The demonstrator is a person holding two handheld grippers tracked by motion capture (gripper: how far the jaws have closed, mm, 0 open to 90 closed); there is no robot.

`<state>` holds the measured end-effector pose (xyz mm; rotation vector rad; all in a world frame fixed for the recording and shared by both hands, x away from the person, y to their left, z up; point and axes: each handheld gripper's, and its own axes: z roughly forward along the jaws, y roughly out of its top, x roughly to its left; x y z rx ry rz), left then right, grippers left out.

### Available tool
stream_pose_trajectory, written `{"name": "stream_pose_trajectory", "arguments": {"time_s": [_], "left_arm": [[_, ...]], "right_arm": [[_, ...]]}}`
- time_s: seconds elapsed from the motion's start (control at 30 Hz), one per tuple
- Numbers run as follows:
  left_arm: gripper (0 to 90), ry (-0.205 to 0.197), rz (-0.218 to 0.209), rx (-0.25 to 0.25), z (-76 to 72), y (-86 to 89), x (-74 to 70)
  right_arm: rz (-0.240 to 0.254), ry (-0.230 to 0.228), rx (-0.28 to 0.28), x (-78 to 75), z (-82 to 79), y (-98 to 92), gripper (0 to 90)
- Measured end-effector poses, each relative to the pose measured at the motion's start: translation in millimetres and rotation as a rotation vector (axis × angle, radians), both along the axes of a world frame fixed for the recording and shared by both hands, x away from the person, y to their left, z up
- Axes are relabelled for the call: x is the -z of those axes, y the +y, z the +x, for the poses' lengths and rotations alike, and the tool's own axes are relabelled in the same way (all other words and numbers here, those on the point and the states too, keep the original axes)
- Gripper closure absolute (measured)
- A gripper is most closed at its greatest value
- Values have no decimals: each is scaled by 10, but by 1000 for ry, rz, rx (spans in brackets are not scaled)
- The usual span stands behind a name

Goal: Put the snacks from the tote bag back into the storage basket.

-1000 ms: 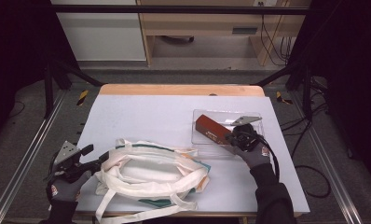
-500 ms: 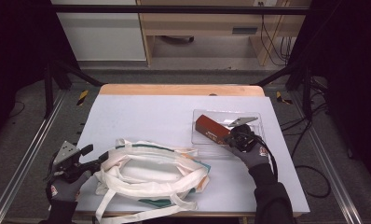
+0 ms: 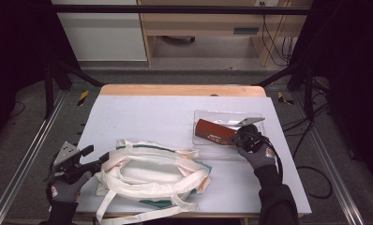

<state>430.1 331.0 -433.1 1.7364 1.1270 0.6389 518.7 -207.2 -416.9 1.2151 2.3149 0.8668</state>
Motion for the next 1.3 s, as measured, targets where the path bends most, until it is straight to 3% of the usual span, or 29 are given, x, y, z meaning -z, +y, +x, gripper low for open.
{"name": "stream_pose_trajectory", "arguments": {"time_s": [0.83, 1.3], "left_arm": [[266, 1, -1, 2, 1, -8, 2], [265, 1, -1, 2, -1, -4, 1]], "right_arm": [[-12, -11, 157, 57, 72, -205, 883], [-17, -27, 190, 85, 103, -248, 851]]}}
